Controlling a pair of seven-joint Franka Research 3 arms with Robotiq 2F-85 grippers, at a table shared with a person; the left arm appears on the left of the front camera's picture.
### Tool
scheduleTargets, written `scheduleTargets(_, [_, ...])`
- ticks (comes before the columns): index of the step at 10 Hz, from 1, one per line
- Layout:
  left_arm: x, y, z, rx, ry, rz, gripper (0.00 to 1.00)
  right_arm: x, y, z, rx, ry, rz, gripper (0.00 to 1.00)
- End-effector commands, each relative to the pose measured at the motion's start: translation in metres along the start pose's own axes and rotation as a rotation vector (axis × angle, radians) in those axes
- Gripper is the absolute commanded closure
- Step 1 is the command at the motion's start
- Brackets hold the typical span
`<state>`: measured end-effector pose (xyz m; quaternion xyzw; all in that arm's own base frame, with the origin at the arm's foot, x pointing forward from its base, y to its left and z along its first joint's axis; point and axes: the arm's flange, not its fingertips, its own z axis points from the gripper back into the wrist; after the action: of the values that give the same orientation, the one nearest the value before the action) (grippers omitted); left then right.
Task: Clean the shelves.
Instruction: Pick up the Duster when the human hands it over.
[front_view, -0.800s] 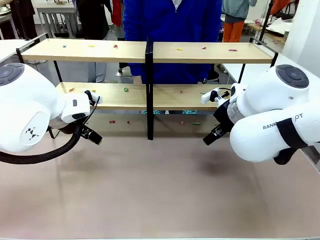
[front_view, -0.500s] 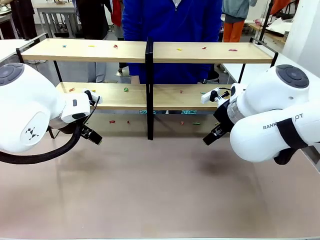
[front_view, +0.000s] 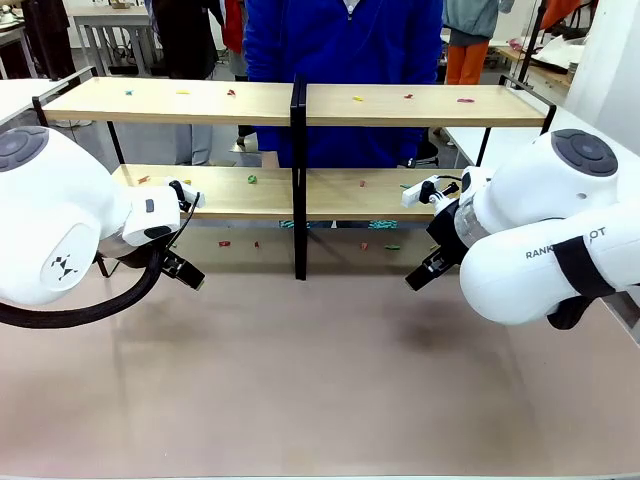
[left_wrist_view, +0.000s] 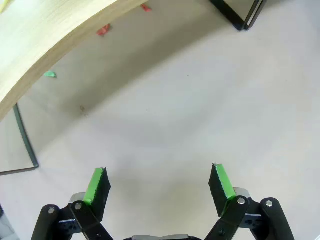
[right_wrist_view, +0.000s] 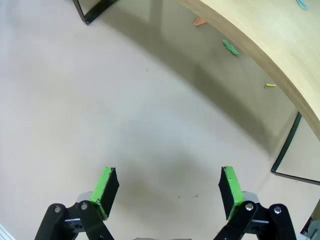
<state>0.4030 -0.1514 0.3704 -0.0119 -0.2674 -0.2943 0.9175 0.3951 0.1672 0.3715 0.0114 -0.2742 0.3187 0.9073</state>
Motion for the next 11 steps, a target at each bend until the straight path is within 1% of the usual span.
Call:
scheduleTargets(1, [0.000, 0.000, 0.000, 0.000, 0.000, -0.001, 0.00, 0.000, 0.000, 0.000, 0.000, 0.000, -0.001, 0.00])
scheduleTargets(2, [0.000, 0.000, 0.000, 0.000, 0.000, 0.000, 0.00, 0.000, 0.000, 0.000, 0.000, 0.000, 0.000, 0.00])
scheduleTargets(3, [0.004, 0.002, 0.032, -0.076, -0.044, -0.050, 0.00, 0.002, 0.003, 0.025, 0.009, 0.034, 0.060, 0.00])
scheduleTargets(4, [-0.003, 0.012, 0.071, -0.174, -0.078, -0.088, 0.00, -0.005, -0.004, 0.059, 0.070, 0.048, 0.041, 0.00])
scheduleTargets(5, [-0.017, 0.022, 0.114, -0.245, -0.077, -0.095, 0.00, -0.020, -0.018, 0.102, 0.132, 0.038, -0.006, 0.00])
scheduleTargets(6, [-0.031, 0.026, 0.148, -0.270, -0.105, -0.098, 0.00, -0.034, -0.026, 0.135, 0.136, 0.009, -0.032, 0.00])
scheduleTargets(7, [-0.042, 0.033, 0.179, -0.268, -0.170, -0.106, 0.00, -0.044, -0.030, 0.163, 0.115, -0.053, -0.016, 0.00])
scheduleTargets(8, [-0.053, 0.042, 0.214, -0.242, -0.271, -0.140, 0.00, -0.049, -0.034, 0.196, 0.096, -0.133, 0.006, 0.00])
scheduleTargets(9, [-0.063, 0.050, 0.241, -0.253, -0.355, -0.195, 0.00, -0.048, -0.042, 0.226, 0.032, -0.191, 0.001, 0.00])
scheduleTargets(11, [-0.069, 0.055, 0.279, -0.161, -0.502, -0.212, 0.00, -0.039, -0.051, 0.275, -0.022, -0.302, 0.042, 0.00])
